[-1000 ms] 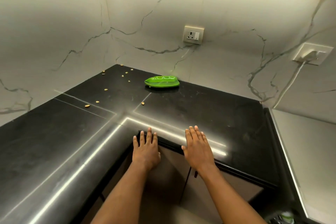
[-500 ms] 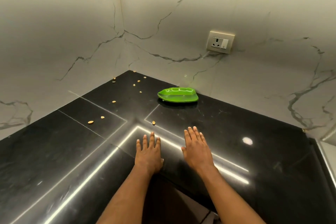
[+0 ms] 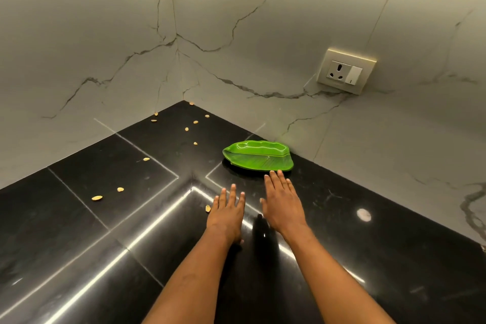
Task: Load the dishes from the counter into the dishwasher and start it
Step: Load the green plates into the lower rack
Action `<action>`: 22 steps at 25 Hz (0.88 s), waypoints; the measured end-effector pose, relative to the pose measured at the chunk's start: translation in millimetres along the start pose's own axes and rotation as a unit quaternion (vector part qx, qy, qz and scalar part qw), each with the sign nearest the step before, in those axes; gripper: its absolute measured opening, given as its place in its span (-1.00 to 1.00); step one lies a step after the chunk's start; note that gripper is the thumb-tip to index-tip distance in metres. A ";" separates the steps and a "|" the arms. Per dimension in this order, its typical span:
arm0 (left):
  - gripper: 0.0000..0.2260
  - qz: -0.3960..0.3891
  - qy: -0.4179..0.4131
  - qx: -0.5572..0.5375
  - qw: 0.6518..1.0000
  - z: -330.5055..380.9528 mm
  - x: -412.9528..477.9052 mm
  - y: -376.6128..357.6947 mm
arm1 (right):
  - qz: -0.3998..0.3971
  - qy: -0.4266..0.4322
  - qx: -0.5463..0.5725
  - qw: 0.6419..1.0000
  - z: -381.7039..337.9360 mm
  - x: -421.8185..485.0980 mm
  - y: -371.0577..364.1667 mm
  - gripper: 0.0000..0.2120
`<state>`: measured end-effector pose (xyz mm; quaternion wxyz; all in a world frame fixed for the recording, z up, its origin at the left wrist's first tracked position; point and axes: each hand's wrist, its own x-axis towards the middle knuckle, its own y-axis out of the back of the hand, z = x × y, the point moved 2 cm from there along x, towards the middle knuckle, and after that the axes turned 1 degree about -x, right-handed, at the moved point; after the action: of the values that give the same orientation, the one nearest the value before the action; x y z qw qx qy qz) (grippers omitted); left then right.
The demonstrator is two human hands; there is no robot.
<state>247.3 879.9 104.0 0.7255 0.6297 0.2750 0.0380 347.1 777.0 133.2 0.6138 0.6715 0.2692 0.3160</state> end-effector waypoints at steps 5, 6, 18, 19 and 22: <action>0.02 -0.121 0.064 0.011 0.991 -6.6 52.3 4.4 | -0.009 0.006 -0.011 1.000 21.7 50.0 -20.0 -0.38; -0.09 -0.140 0.070 0.006 0.988 -4.7 60.2 4.8 | -0.015 0.008 -0.012 1.000 25.0 60.4 -25.2 -0.39; -0.24 -0.211 0.053 0.039 0.975 5.9 77.1 7.7 | -0.045 0.031 -0.078 0.995 43.3 131.7 -62.3 -0.75; -0.24 -0.210 0.051 0.045 0.975 6.5 76.9 7.7 | -0.019 0.037 -0.081 0.996 42.3 129.4 -57.4 -0.82; -0.24 -0.214 0.053 0.049 0.974 5.3 77.5 10.0 | 0.028 0.056 -0.087 0.994 36.1 126.7 -46.0 -0.80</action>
<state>318.2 908.3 86.4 0.6694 0.5885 0.4427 -0.0984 458.6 853.0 97.6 0.6445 0.6041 0.2561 0.3926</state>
